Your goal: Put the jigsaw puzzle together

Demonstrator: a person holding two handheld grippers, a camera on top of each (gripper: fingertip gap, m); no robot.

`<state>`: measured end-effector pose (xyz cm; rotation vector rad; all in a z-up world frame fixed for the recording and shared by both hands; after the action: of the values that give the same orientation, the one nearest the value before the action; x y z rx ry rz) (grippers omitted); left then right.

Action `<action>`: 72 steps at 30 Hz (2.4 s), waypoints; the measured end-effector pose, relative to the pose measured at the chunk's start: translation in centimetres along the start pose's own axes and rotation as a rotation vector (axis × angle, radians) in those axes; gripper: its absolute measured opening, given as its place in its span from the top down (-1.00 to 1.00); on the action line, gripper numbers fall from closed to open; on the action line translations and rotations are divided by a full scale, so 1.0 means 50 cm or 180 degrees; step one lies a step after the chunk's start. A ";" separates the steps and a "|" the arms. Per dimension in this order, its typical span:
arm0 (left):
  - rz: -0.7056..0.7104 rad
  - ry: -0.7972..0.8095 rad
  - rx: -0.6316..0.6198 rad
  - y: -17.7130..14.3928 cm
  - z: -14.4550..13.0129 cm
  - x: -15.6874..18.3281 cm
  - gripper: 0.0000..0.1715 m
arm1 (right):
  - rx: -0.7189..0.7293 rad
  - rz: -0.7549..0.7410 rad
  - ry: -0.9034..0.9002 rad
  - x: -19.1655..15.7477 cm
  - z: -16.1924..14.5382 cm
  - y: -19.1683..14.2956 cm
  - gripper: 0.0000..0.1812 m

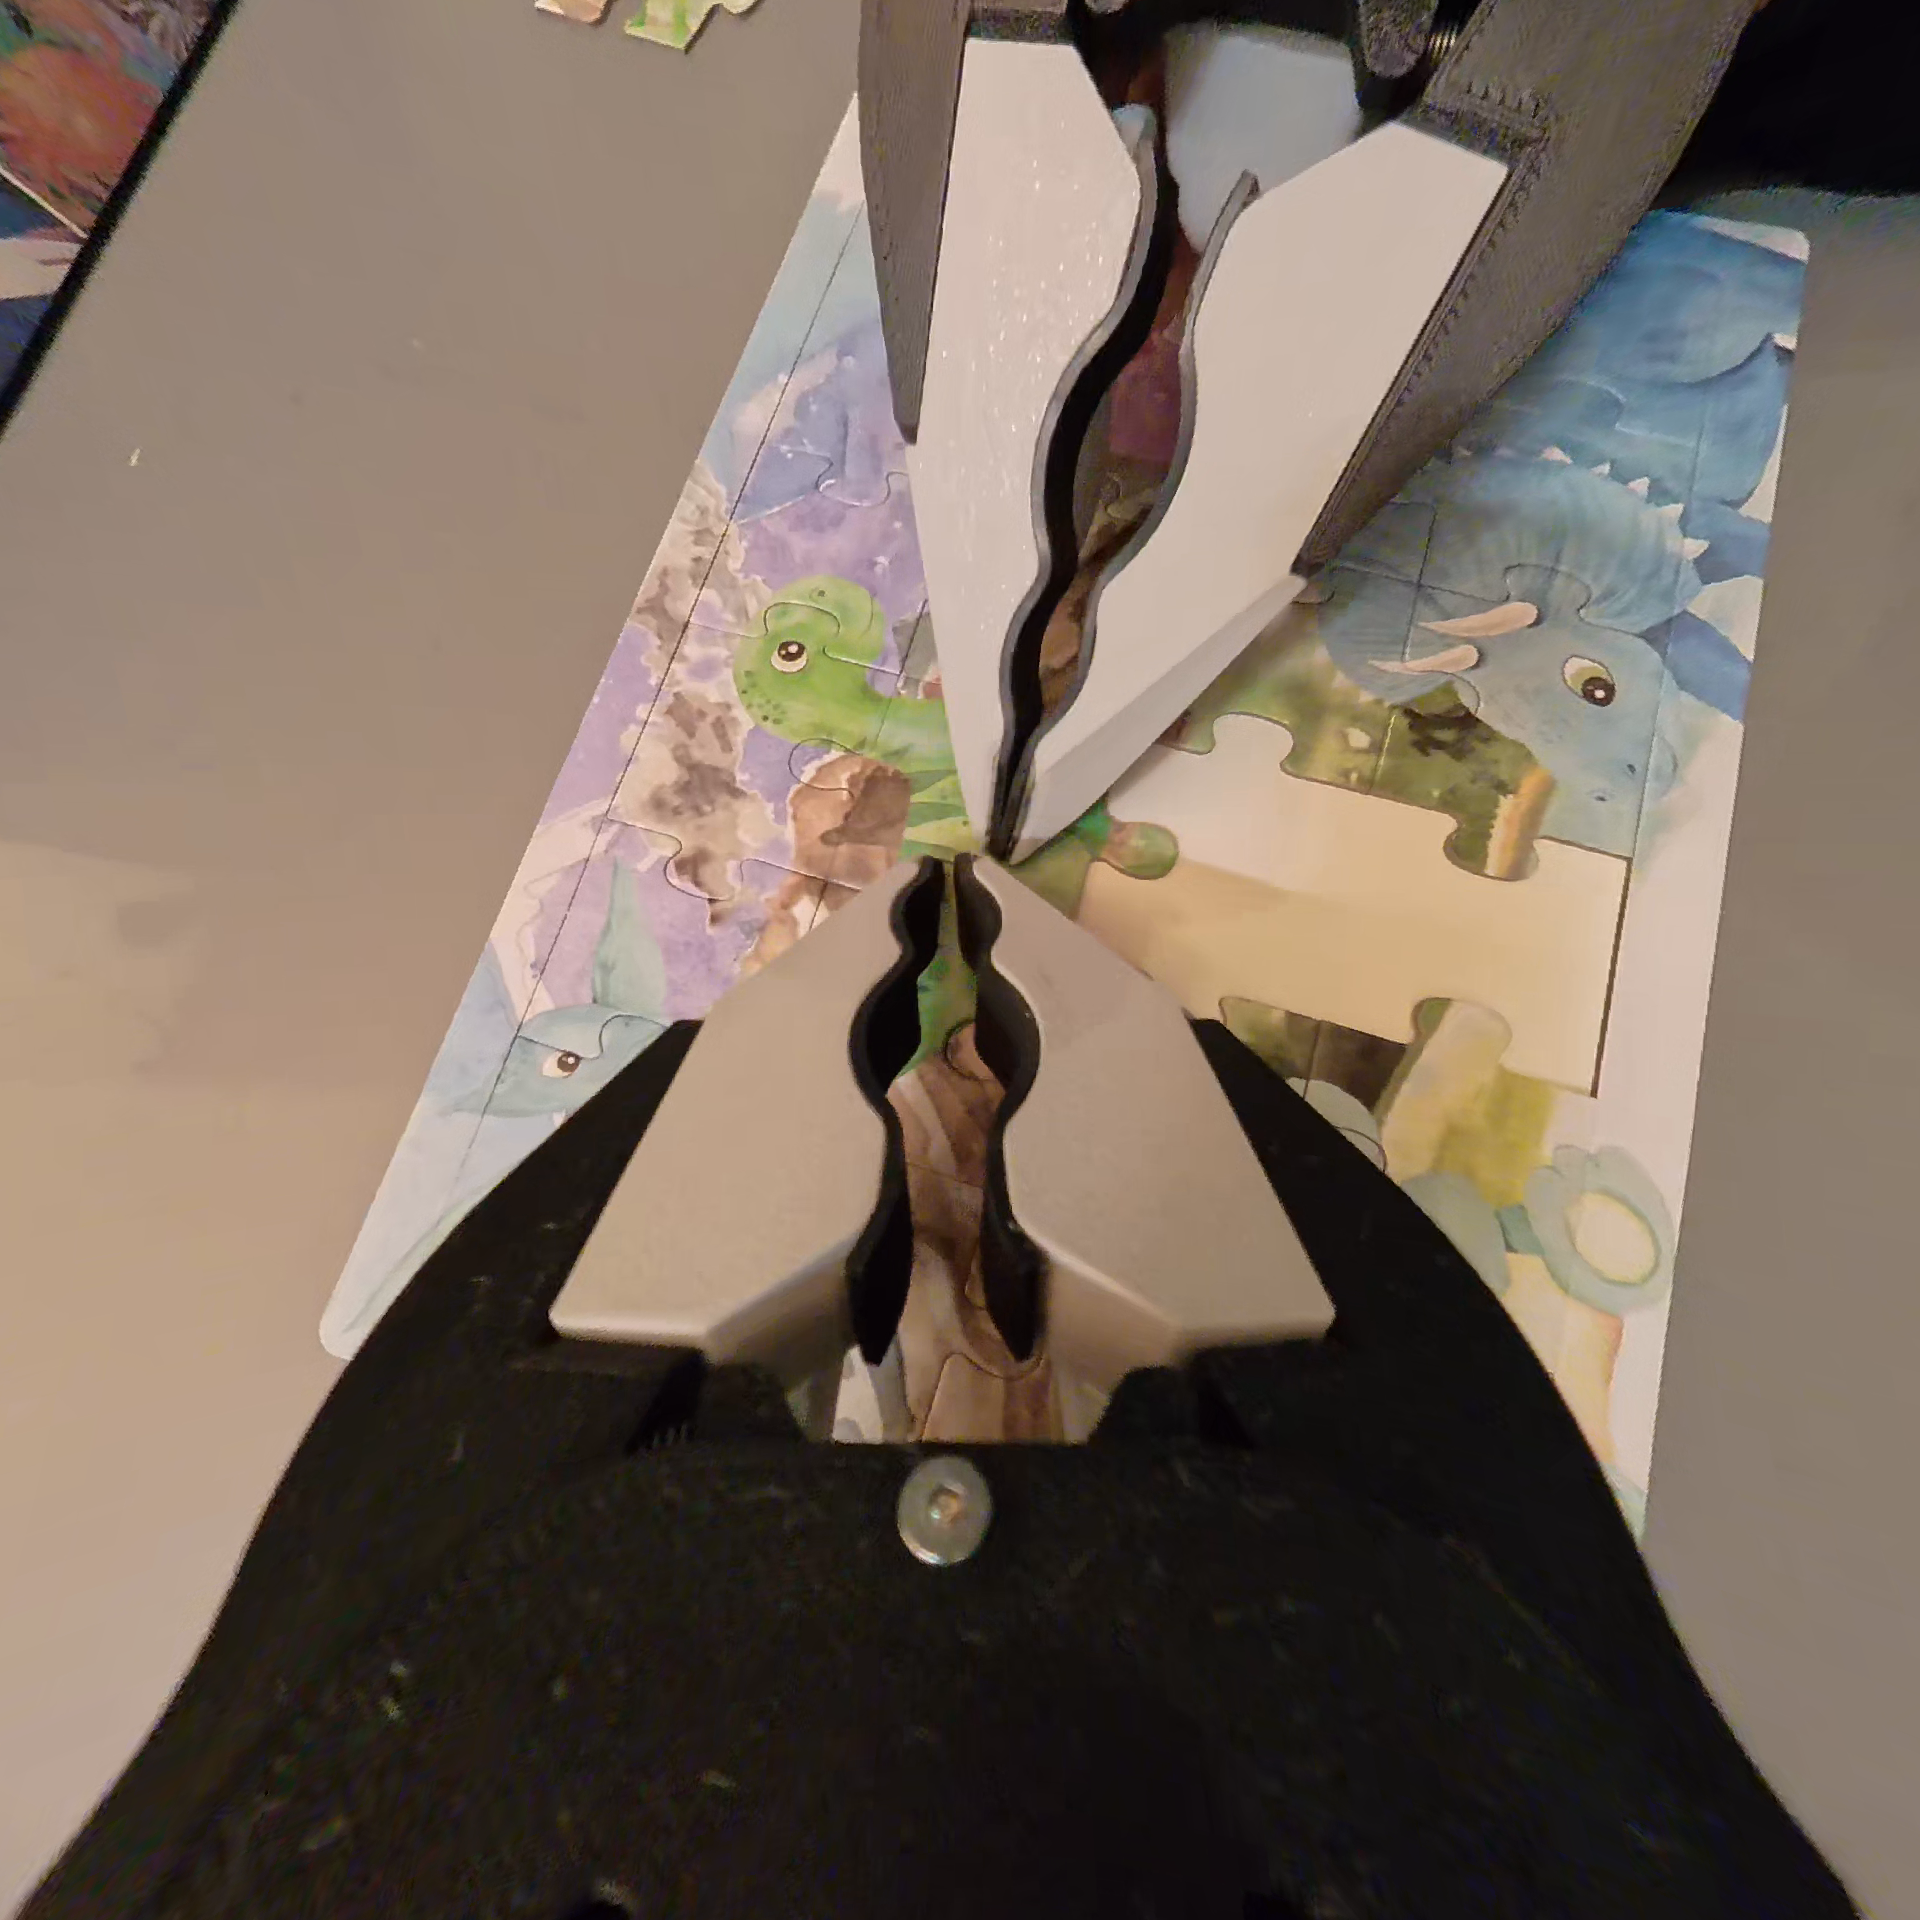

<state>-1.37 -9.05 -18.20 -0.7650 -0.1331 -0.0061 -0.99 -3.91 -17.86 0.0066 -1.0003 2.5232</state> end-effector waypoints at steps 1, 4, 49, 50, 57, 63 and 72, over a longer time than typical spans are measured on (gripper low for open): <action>-0.0015 -0.0016 0.0005 0.000 0.000 0.000 0.97 | -0.0018 0.0004 0.0028 0.000 0.000 0.000 1.00; -0.0051 -0.0046 0.0017 -0.001 -0.001 0.000 0.97 | -0.0021 0.0010 0.0048 0.000 0.000 0.000 1.00; 0.0495 0.0083 0.1684 -0.184 0.064 -0.041 1.00 | 0.0588 -0.1166 0.0451 0.182 -0.007 -0.106 1.00; 0.0571 0.0074 0.1686 -0.187 0.062 -0.046 1.00 | 0.0682 -0.1257 0.0537 0.201 -0.007 -0.128 1.00; 0.0942 0.0103 0.1439 -0.175 0.060 -0.088 1.00 | 0.0854 -0.1881 0.0954 0.321 -0.092 -0.238 1.00; 0.0582 0.0360 0.1912 -0.232 0.172 -0.087 0.92 | 0.0771 -0.2092 0.1130 0.364 -0.171 -0.294 1.00; 0.0748 -0.0016 0.1815 -0.225 0.086 -0.178 1.00 | 0.1020 -0.2856 0.1232 0.393 -0.190 -0.433 1.00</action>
<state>-11.32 -14.58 -8.43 -0.2074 -0.0439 0.2476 -9.09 23.95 -7.66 0.0477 -0.3056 1.7231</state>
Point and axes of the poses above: each gripper's, where its closed fingertips meet, y out along the fingers, z out of its top, x = y × z across the jaws, the point moved 4 cm from there along -y, back along the fingers, and after that the axes turned 15 degrees about -z, right-handed, at the moved point
